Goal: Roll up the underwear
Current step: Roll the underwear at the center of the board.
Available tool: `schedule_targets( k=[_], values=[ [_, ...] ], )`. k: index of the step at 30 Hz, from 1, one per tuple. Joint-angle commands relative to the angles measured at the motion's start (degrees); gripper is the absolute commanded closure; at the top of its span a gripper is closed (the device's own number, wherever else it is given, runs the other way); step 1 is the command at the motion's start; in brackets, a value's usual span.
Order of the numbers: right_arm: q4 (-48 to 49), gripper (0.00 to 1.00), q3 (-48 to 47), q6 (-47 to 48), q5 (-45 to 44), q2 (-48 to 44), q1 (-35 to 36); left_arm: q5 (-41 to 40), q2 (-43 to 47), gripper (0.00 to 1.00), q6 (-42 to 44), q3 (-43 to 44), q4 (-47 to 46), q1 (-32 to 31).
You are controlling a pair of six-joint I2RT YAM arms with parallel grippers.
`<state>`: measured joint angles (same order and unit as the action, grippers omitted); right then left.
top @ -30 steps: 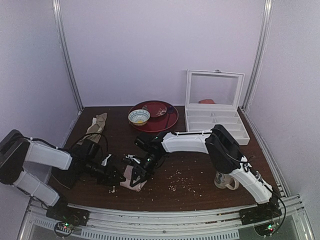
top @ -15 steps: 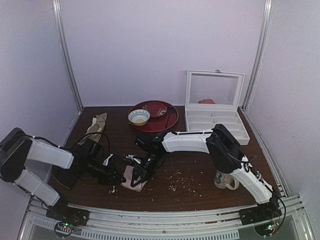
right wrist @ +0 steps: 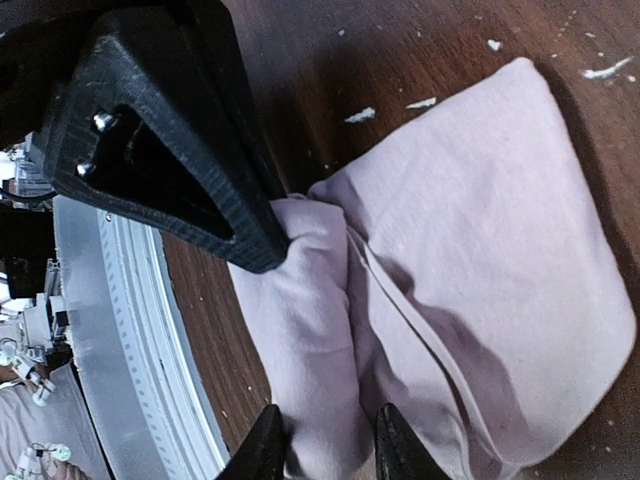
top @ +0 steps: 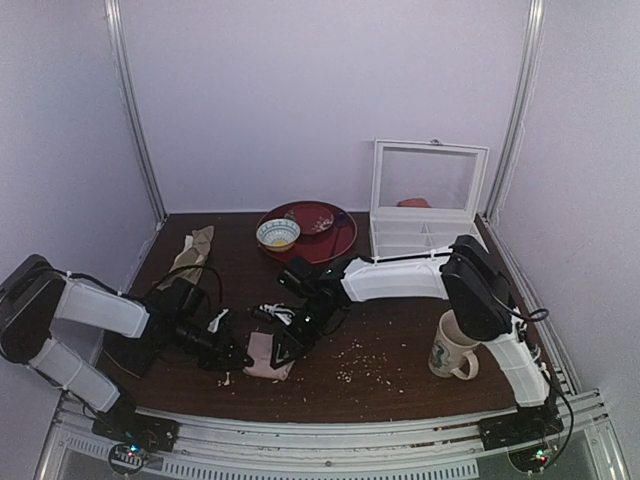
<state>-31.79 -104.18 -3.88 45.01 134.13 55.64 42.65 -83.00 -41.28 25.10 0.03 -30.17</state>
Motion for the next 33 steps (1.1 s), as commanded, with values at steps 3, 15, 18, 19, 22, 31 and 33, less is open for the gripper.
schedule_targets(
  k=[3, 15, 18, 19, 22, 31, 33],
  values=[
    [4.59, 0.71, 5.57, 1.95, -8.58, -8.90, -0.37, -1.08, -1.16, 1.00, 0.56, 0.47, 1.28, -0.34],
    [5.80, 0.67, 9.35, 17.68, -37.40, -13.71, 11.71, -1.06, -1.15, 1.00, 0.14, 0.99, 1.18, -0.50],
    [5.38, 0.66, 8.81, 20.89, -42.73, -12.16, 14.72, -0.83, -1.45, 1.00, 0.06, 1.21, 0.93, -0.55],
    [5.37, 0.66, 8.75, 21.58, -44.16, -11.80, 15.48, -0.78, -1.39, 1.00, 0.06, 1.26, 0.92, -0.58],
    [5.38, 0.64, 8.05, 23.10, -48.72, -10.58, 17.21, -0.80, -1.46, 1.00, 0.03, 1.35, 1.01, -0.55],
    [4.65, 0.61, 4.51, 24.54, -60.42, -6.17, 19.49, -0.64, -1.38, 1.00, -0.20, 1.27, 0.75, -0.56],
    [4.76, 0.60, 3.99, 24.58, -61.28, -5.60, 19.53, -0.72, -1.37, 1.00, -0.23, 1.11, 0.67, -0.54]
  ],
)
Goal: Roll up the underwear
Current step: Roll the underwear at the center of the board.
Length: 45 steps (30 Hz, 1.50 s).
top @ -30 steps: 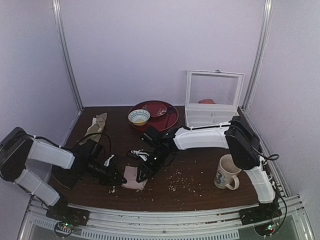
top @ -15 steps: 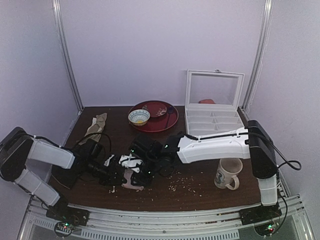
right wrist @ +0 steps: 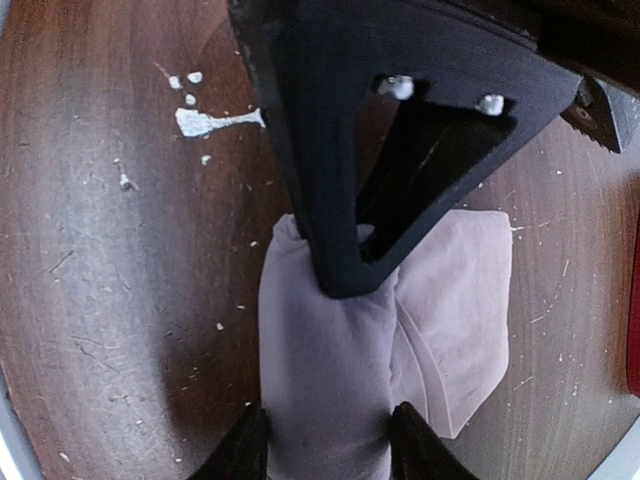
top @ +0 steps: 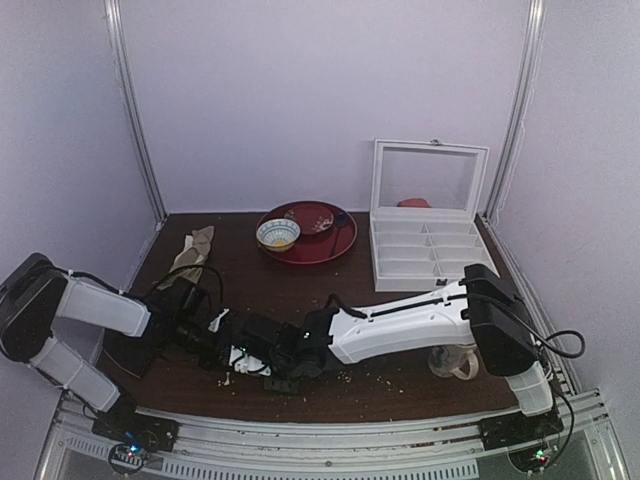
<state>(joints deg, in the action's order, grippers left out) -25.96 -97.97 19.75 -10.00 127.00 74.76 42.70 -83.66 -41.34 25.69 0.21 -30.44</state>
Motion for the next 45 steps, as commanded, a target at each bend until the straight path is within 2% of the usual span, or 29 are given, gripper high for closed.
schedule_targets(
  k=[1, 17, 23, 26, 29, 34, 39, 43, 45],
  values=[
    [-1.11, 0.60, -2.58, 1.00, -6.54, 1.91, 0.46, -0.75, -0.72, 1.00, -0.17, 0.46, 0.39, -0.28],
    [-1.10, 0.61, -1.93, 1.74, -5.47, 4.32, 1.37, -0.52, -0.81, 1.00, -0.49, 0.07, -0.13, -0.36],
    [-1.66, 0.70, -1.79, 1.14, -4.20, 5.04, 1.39, -0.47, -0.55, 1.00, -0.70, 0.06, -0.20, -0.37],
    [-2.12, 0.80, -1.61, 0.78, -3.89, 5.33, 1.37, -0.42, -0.54, 1.00, -0.76, -0.03, -0.28, -0.40],
    [-2.04, 0.85, -1.22, 0.44, -3.93, 5.14, 1.44, -0.31, -0.54, 1.00, -0.96, -0.11, -0.46, -0.41],
    [-2.16, 1.00, -1.08, 0.13, -3.27, 4.96, 1.23, -0.12, -0.30, 1.00, -1.32, -0.20, -0.71, -0.41],
    [-2.28, 1.00, -0.75, -1.47, 0.16, 4.47, 0.17, 0.17, 0.41, 1.00, -2.04, -0.12, -0.73, -0.37],
    [-2.30, 1.00, -0.21, -3.13, 4.07, 3.49, -1.48, 0.28, 1.38, 0.87, -2.21, -0.32, 0.06, 0.89],
    [-2.85, 1.00, -0.31, -3.58, 5.96, 3.35, -2.03, 0.98, 2.08, 0.78, -2.43, -0.74, 0.20, 2.34]
  ],
)
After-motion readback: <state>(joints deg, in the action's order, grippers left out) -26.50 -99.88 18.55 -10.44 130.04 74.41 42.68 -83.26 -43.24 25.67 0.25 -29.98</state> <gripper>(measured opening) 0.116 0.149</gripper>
